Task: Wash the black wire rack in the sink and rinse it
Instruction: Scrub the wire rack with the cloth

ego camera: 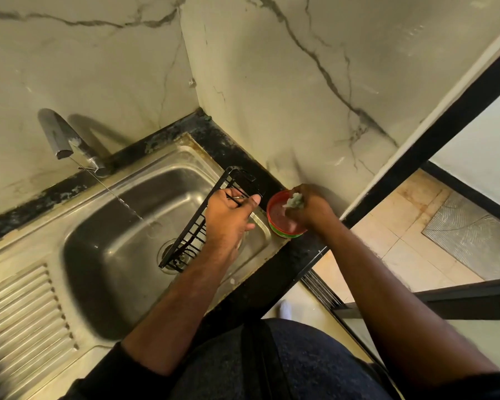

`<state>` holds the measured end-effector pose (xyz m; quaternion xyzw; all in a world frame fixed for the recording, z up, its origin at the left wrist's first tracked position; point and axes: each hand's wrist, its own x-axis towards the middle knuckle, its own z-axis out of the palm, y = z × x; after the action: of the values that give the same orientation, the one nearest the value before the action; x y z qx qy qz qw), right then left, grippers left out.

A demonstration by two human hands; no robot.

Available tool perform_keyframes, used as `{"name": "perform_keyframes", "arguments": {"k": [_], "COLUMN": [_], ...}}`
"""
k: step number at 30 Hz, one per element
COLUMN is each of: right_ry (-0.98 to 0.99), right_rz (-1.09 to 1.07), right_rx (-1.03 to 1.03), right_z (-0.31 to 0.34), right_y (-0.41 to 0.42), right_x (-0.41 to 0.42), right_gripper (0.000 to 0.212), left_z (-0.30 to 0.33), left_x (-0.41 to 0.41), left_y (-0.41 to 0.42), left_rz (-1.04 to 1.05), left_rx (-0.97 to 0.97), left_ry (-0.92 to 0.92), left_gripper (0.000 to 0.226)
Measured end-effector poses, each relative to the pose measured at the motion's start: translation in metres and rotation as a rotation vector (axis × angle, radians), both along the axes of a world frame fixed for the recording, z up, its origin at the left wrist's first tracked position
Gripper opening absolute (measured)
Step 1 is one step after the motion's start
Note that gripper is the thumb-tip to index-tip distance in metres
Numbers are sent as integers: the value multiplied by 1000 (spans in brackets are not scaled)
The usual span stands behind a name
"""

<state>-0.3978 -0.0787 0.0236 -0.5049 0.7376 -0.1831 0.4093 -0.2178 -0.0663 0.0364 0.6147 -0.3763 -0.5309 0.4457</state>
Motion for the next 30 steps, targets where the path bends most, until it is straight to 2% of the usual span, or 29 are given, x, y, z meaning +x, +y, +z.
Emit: {"name": "perform_keyframes", "arguments": {"k": [5, 14, 18, 20, 23, 25, 27, 30], "right_ry": [221, 303, 262, 146, -73, -144, -110, 91], "right_rz": [167, 198, 153, 90, -88, -141, -106, 47], "right_rx": [2, 61, 68, 56, 81, 114, 79, 8], "right_z": [7, 7, 4, 4, 4, 4, 6, 6], "right_y": [0, -5, -10, -11, -11, -9, -8, -10], "right_x": [6, 5, 4, 5, 6, 7, 8, 7], "right_gripper": [53, 58, 41, 33, 34, 37, 34, 29], "left_z": [-2, -3, -3, -4, -4, -3, -3, -3], "left_x": [0, 1, 2, 3, 3, 3, 2, 3], "left_y": [-1, -4, -5, -6, -7, -7, -7, -7], "left_rz": [7, 8, 11, 14, 14, 13, 7, 0], "left_rx": [14, 16, 32, 34, 37, 38, 34, 28], "left_ry": [-1, -3, 12, 10, 5, 1, 1, -1], "left_gripper": [28, 28, 34, 33, 35, 36, 34, 33]}}
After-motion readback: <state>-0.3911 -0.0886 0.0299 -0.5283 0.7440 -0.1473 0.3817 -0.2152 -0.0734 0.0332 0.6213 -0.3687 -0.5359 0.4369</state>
